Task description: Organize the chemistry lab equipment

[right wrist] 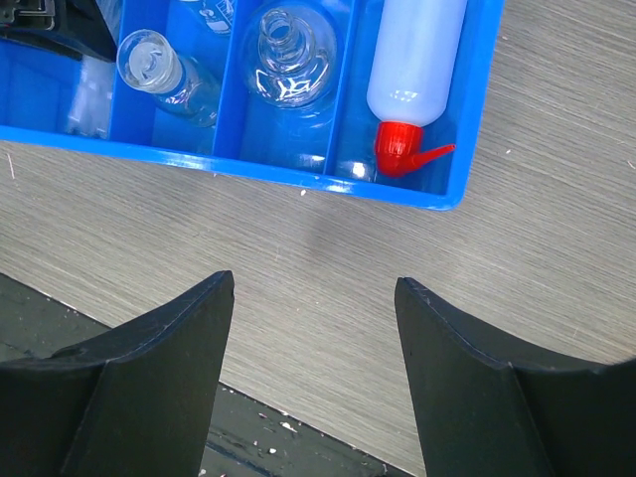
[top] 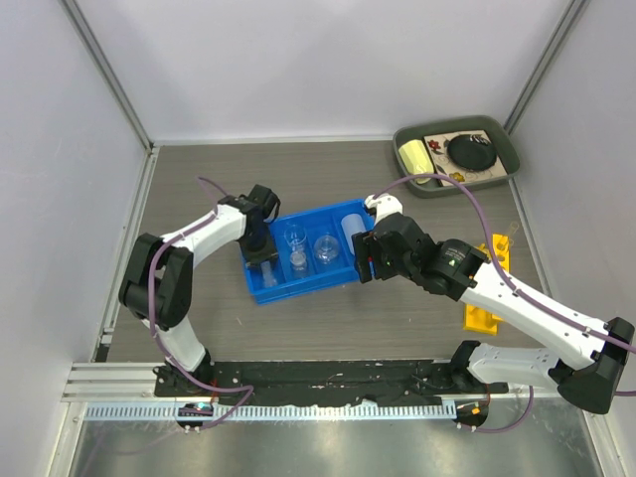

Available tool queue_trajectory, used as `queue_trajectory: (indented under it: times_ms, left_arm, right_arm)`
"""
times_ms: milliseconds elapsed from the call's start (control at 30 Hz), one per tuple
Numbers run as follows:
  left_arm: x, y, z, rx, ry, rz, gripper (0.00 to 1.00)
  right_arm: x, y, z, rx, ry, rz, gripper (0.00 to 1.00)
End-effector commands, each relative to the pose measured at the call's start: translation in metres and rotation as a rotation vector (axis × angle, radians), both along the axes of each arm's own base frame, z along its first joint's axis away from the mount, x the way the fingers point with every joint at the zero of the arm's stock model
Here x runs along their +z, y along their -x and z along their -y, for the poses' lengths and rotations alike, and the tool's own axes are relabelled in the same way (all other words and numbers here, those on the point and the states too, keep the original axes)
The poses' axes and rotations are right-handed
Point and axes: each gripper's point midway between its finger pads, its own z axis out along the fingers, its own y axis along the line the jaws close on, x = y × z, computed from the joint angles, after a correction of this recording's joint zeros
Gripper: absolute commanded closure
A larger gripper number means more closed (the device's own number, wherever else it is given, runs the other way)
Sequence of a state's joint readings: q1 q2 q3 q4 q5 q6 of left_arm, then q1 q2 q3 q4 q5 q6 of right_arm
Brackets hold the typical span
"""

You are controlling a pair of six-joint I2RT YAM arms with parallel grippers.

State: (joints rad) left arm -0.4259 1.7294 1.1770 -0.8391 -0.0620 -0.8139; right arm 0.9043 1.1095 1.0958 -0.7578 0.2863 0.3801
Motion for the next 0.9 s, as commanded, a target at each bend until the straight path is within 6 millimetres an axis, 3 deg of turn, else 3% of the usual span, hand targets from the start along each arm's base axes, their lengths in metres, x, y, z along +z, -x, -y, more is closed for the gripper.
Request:
queue_trajectory:
  times_ms: [0, 167, 267, 533, 567, 600, 667, 867]
  left_arm:
    - [0.024, -0.014, 0.011, -0.012, 0.019, 0.063, 0.55]
    - [0.044, -0.016, 0.011, -0.023, 0.008, 0.081, 0.51]
    - [0.065, -0.020, 0.012, -0.038, -0.002, 0.111, 0.51]
    - [0.162, -0.029, 0.019, -0.087, 0.022, 0.292, 0.47]
    - [0.183, -0.032, 0.020, -0.097, 0.042, 0.350, 0.47]
    - [0.193, -0.031, 0.021, -0.110, 0.059, 0.377, 0.47]
    - [0.218, -0.030, 0.021, -0.147, 0.086, 0.443, 0.45]
    - [0.251, -0.025, 0.016, -0.207, 0.112, 0.582, 0.31]
  right_arm:
    - [0.015, -0.001, -0.002, -0.007, -0.042, 0.037, 0.28]
    - [0.019, -0.001, -0.004, -0.002, -0.053, 0.038, 0.28]
    - [0.023, -0.004, -0.005, -0.007, -0.056, 0.048, 0.28]
    - [0.047, -0.025, -0.010, -0.060, -0.034, 0.102, 0.23]
    - [0.046, -0.029, -0.011, -0.069, -0.014, 0.102, 0.22]
    - [0.055, -0.034, -0.010, -0.091, -0.007, 0.121, 0.17]
    - [0.052, -0.043, -0.010, -0.119, 0.039, 0.120, 0.11]
    - [0.064, -0.066, -0.012, -0.192, 0.090, 0.137, 0.05]
